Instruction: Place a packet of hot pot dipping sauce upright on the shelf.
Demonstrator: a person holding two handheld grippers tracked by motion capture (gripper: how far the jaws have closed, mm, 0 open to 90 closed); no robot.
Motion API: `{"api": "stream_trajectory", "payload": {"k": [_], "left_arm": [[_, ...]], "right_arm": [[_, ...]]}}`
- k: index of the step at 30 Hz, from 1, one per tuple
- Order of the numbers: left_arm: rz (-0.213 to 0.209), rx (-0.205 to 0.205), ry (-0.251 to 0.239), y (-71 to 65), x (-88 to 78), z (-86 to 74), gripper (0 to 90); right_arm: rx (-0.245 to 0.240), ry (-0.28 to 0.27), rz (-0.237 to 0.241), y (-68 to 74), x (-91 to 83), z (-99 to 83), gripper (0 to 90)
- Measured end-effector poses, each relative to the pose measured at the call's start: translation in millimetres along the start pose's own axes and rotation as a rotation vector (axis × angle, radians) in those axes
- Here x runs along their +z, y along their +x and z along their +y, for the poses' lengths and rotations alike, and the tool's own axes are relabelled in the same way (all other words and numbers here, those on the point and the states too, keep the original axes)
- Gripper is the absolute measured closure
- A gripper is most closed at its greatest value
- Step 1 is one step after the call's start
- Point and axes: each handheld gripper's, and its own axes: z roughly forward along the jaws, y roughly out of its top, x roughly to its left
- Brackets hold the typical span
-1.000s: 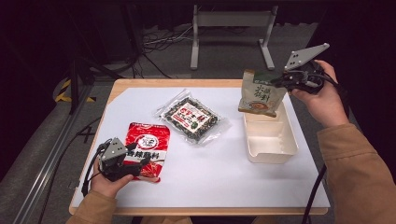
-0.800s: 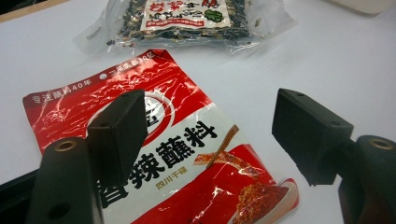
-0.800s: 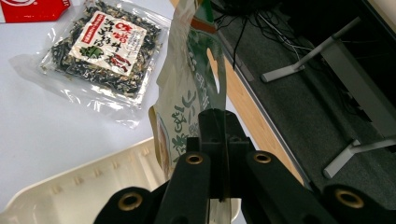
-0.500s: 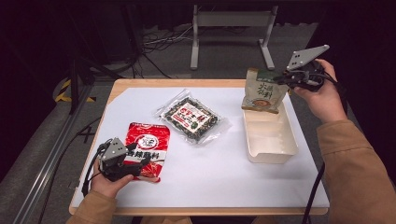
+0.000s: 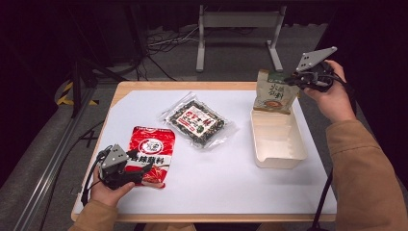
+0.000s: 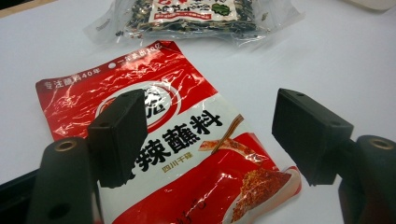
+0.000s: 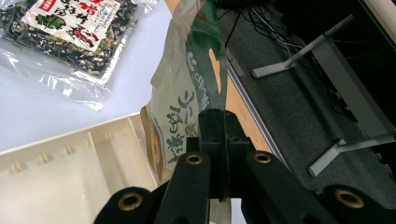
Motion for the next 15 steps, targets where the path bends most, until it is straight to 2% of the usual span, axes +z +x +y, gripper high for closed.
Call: {"api": "stream_trajectory", "payload": {"k": [7,15], "left_arm": [[0.006,0.001,0.001,0.6,-2.2,-1.5,27.0],[0.006,-0.002,0.001,0.5,-1.5,-1.5,27.0]], "right_arm": [[-0.004,0.003,-0.004,-2.8,9.7,-5.0,89.8],[-0.014,0.033,0.000,-1.8,20.5,-12.7,89.7]]}}
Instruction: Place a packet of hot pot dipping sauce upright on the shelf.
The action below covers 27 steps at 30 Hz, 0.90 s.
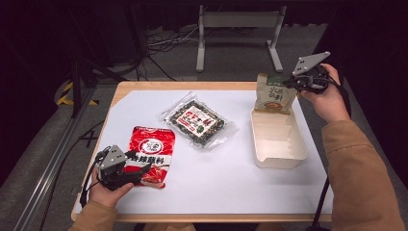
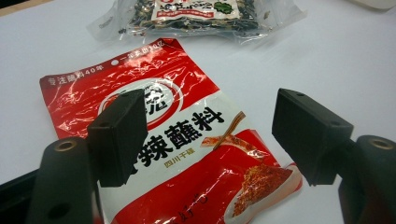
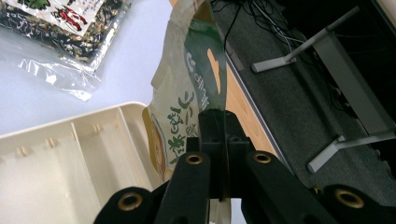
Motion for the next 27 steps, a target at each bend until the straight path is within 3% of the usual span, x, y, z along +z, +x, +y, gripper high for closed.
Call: {"api": "stream_trajectory", "payload": {"k": [9,27], "left_arm": [[-0.004,0.001,-0.001,-0.3,0.8,0.8,27.0],[-0.014,0.008,-0.001,-0.6,5.1,3.9,26.9]], "right_arm": [[0.011,0.004,0.022,3.6,8.3,-6.2,89.7],[0.091,0.044,0.070,13.6,28.1,-18.9,89.4]]}}
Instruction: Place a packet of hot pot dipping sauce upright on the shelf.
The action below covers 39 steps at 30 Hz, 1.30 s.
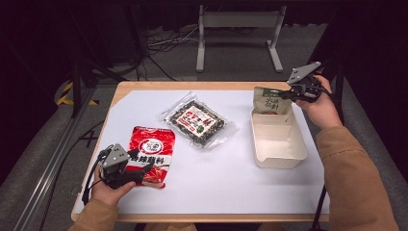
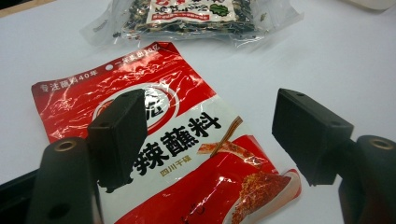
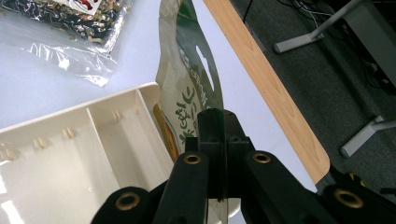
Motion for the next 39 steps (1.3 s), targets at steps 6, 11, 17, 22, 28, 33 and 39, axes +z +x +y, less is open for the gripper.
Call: {"api": "stream_trajectory", "payload": {"k": [6,11,17,22,28,33,39], "left_arm": [[-0.002,-0.002,0.001,0.4,0.6,0.4,26.9],[-0.003,0.001,-0.001,1.1,1.3,1.2,26.9],[-0.004,-0.003,-0.003,2.3,1.9,1.6,26.9],[-0.007,-0.004,-0.008,2.3,2.6,2.6,26.7],[-0.005,0.004,-0.013,4.2,2.6,5.1,26.4],[-0.004,-0.008,-0.021,6.5,0.6,6.3,26.0],[0.000,-0.011,-0.031,8.0,-1.4,7.3,25.7]], "right_arm": [[0.028,0.008,0.005,0.6,1.7,-0.5,88.7],[0.053,-0.001,-0.013,2.1,1.0,-0.2,80.6],[0.099,-0.063,-0.035,3.5,-8.3,-1.6,68.1],[0.112,-0.094,-0.053,7.2,-17.8,-1.9,59.5],[0.138,-0.163,-0.070,16.0,-32.0,0.5,53.3],[0.202,-0.273,-0.069,29.7,-50.9,1.0,46.8],[0.205,-0.333,-0.058,50.7,-61.2,2.6,42.5]]}}
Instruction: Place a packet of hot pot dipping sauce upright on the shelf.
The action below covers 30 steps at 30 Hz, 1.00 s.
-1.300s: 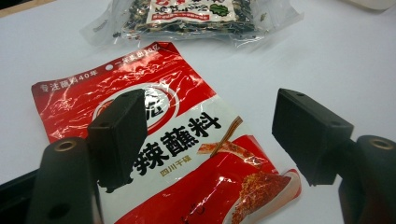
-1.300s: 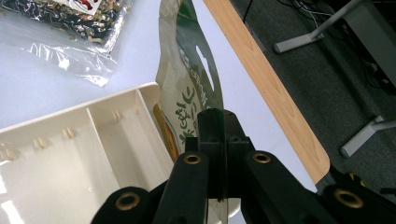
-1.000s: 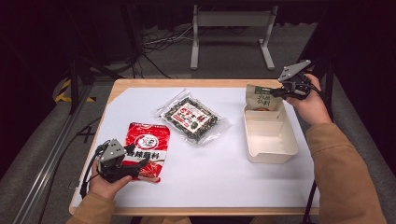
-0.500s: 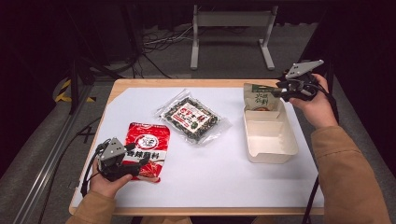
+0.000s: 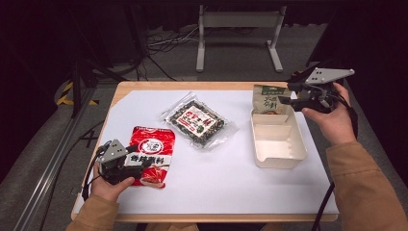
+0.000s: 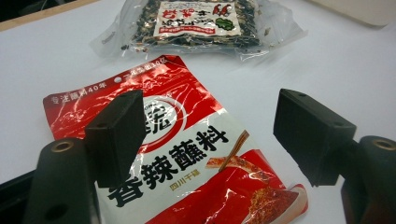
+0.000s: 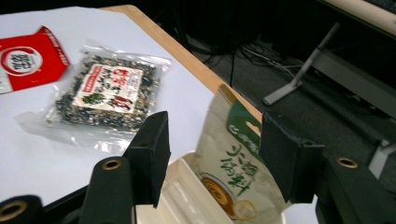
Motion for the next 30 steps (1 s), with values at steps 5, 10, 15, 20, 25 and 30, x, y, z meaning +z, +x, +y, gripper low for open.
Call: {"api": "stream_trajectory", "payload": {"k": [5,10,15,20,25,30], "left_arm": [[0.000,-0.008,-0.008,1.2,-2.2,0.3,25.6],[-0.001,-0.015,-0.020,2.7,-4.8,0.7,25.7],[0.004,-0.028,-0.029,4.7,-7.3,1.7,25.7],[0.025,-0.008,-0.032,6.3,-11.3,10.9,24.1],[0.037,0.005,-0.021,15.2,-15.4,19.9,22.9],[0.012,0.002,-0.026,27.2,-25.6,35.0,23.3]], "right_arm": [[0.029,-0.044,0.030,23.9,-7.2,-4.3,42.1],[0.024,-0.063,0.068,47.9,-10.3,-9.3,41.1],[0.086,-0.116,0.106,65.2,-15.5,-19.2,40.6],[0.107,-0.115,0.117,83.4,-13.3,-33.6,42.0],[0.145,-0.125,0.142,96.3,-6.8,-41.0,42.5],[0.132,-0.118,0.157,107.7,-1.2,-39.9,42.2]]}}
